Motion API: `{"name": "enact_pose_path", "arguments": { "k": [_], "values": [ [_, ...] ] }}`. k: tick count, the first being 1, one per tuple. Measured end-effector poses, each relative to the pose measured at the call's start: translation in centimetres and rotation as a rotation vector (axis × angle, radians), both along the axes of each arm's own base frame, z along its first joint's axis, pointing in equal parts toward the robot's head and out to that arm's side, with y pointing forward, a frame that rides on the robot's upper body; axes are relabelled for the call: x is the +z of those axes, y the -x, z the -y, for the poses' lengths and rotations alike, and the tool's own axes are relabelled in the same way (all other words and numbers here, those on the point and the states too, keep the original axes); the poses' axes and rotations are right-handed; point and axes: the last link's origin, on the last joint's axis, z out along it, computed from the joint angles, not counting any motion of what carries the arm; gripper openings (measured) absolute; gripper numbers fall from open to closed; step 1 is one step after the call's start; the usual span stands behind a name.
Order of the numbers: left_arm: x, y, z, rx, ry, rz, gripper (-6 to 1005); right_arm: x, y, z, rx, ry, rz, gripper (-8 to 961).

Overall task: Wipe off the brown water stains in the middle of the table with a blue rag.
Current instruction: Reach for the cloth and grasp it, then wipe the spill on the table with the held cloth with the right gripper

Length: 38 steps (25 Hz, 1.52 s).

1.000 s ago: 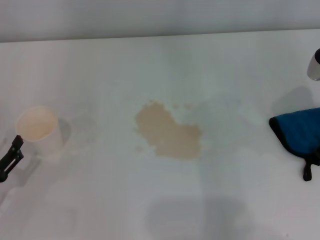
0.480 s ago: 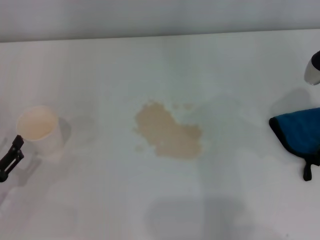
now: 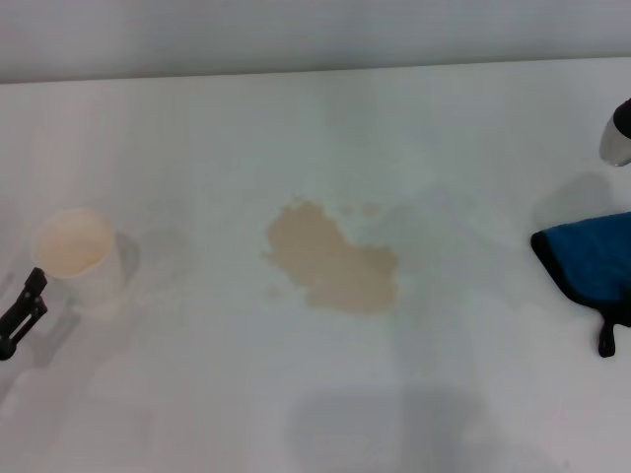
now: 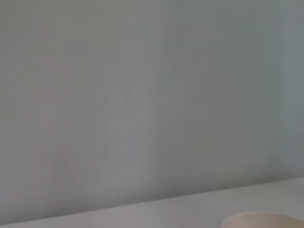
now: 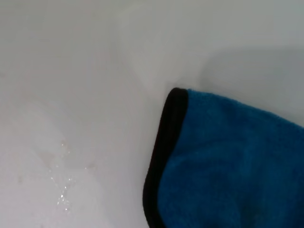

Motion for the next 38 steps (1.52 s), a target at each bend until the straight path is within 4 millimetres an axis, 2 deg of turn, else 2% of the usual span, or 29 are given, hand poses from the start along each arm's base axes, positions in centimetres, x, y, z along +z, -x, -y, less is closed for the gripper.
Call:
{"name": "enact_pose_path", "arguments": {
  "k": [2, 7, 13, 17, 24, 38],
  "values": [
    [0.0, 0.0, -0.1, 0.002, 0.001, -0.002, 887, 0.0, 0.0, 0.0, 0.002, -0.002, 0.0, 264],
    [0.0, 0.0, -0.2, 0.0, 0.001, -0.001, 888, 0.1, 0.1, -0.1, 0.01, 0.003, 0.001, 90],
    [0.1, -0.1, -0.4, 0.001, -0.006, 0.001, 887, -0.2, 0.3, -0.2, 0.034, 0.028, -0.005, 22],
    [0.1, -0.1, -0.5, -0.001, -0.007, 0.001, 887, -0.8, 1.1, -0.3, 0.059, 0.052, -0.051, 22],
    [0.1, -0.3, -0.8, -0.008, -0.007, 0.002, 888, -3.0, 3.8, -0.9, 0.136, 0.133, -0.147, 23],
    [0.1, -0.5, -1.0, -0.012, -0.009, 0.005, 888, -8.4, 10.8, -2.8, 0.318, 0.306, -0.227, 23]
  ]
}}
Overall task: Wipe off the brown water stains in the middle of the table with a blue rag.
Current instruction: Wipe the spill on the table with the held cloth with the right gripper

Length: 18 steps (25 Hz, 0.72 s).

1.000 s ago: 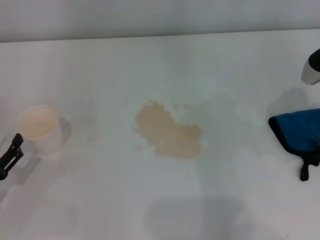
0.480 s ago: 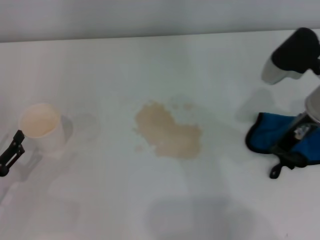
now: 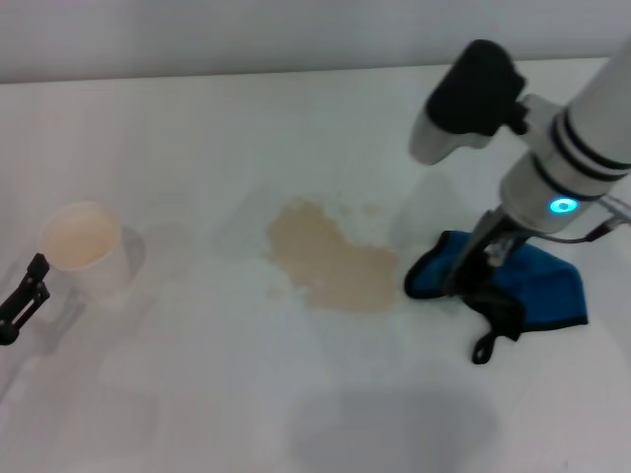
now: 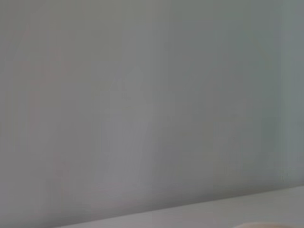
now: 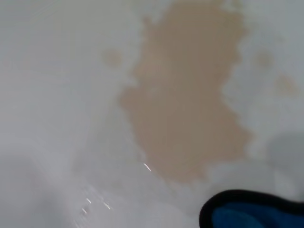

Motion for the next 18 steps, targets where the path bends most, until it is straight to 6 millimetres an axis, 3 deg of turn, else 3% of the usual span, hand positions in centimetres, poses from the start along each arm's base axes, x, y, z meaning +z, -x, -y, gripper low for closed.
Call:
{"name": "enact_pose_path", "arguments": {
  "k": [9, 18],
  "values": [
    [0.0, -0.3, -0.4, -0.012, 0.0, 0.001, 887, -5.0, 3.9, -0.1, 0.105, 0.153, -0.011, 22],
    [-0.1, -0.5, -0.7, -0.017, 0.002, 0.004, 888, -8.0, 7.8, 2.0, 0.191, 0.3, -0.08, 22]
  ]
}}
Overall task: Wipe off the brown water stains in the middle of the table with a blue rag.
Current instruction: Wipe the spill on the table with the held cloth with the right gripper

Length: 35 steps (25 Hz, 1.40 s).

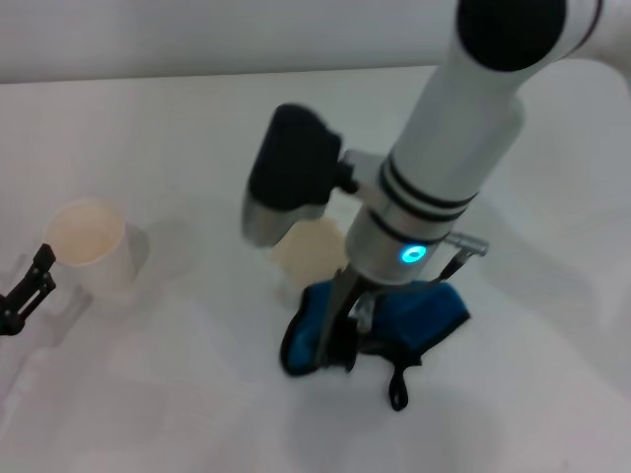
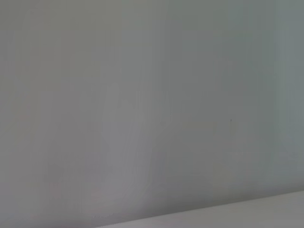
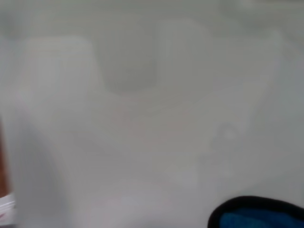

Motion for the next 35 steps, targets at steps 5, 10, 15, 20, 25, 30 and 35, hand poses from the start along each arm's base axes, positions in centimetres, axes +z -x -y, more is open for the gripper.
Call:
{"name": "enact_pose_path", "arguments": {
  "k": [5, 10, 15, 20, 25, 30, 35],
  "values": [
    [0.0, -0.1, -0.2, -0.005, -0.001, 0.0, 887, -1.5, 1.5, 2.1, 0.05, 0.121, -0.005, 22],
    [0.0, -0.2, -0.2, -0.008, -0.001, 0.0, 887, -2.2, 1.9, 3.2, 0.081, 0.176, 0.008, 22],
    [-0.1, -0.2, -0.2, -0.006, 0.0, 0.002, 888, -2.6, 1.8, 1.3, 0.084, 0.087, 0.001, 23],
    [-0.1, -0.3, -0.3, -0.008, 0.001, 0.003, 888, -2.9, 1.6, -1.5, 0.072, -0.034, 0.008, 23],
    [-0.2, -0.5, -0.5, -0.016, 0.002, 0.004, 888, -3.0, 1.7, -3.0, 0.082, -0.102, -0.008, 22],
    [-0.1, -0.7, -0.7, -0.029, 0.0, 0.005, 887, -2.9, 1.0, -4.5, 0.088, -0.175, -0.009, 23],
    [-0.1, -0.8, -0.8, -0.031, 0.0, 0.005, 887, -2.6, 0.5, -5.9, 0.116, -0.259, 0.006, 23]
  ]
}}
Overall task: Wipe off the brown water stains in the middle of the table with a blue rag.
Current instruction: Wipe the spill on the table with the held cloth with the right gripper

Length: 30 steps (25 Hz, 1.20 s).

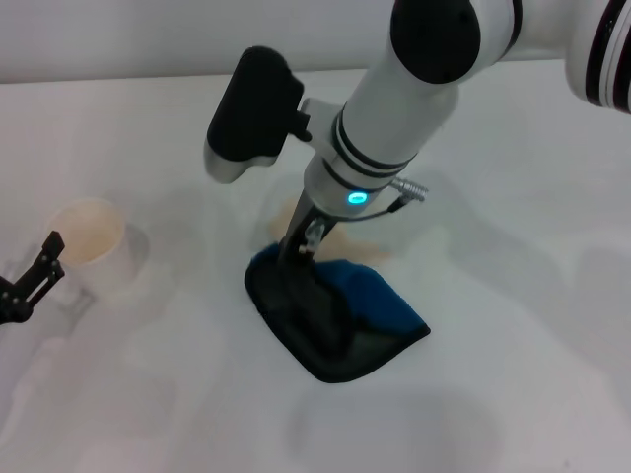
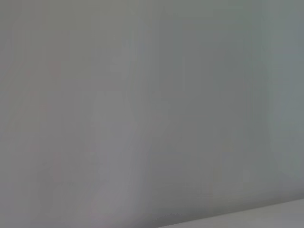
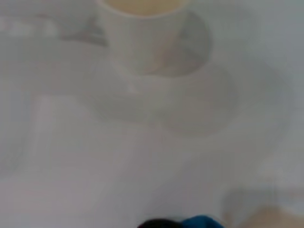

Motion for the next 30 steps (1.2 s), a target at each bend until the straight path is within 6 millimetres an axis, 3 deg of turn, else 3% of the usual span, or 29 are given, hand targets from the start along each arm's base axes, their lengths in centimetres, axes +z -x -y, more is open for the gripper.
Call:
{"name": "enact_pose_path", "arguments": {
  "k": [19, 30],
  "values": [
    [0.1, -0.1, -0.4, -0.005, -0.002, -0.002, 887, 1.7, -2.5, -3.9, -0.019, -0.221, -0.01, 22],
    [0.2, -0.1, -0.4, -0.006, -0.003, -0.003, 888, 5.2, -4.9, -6.9, -0.072, -0.4, 0.033, 23]
  ]
}}
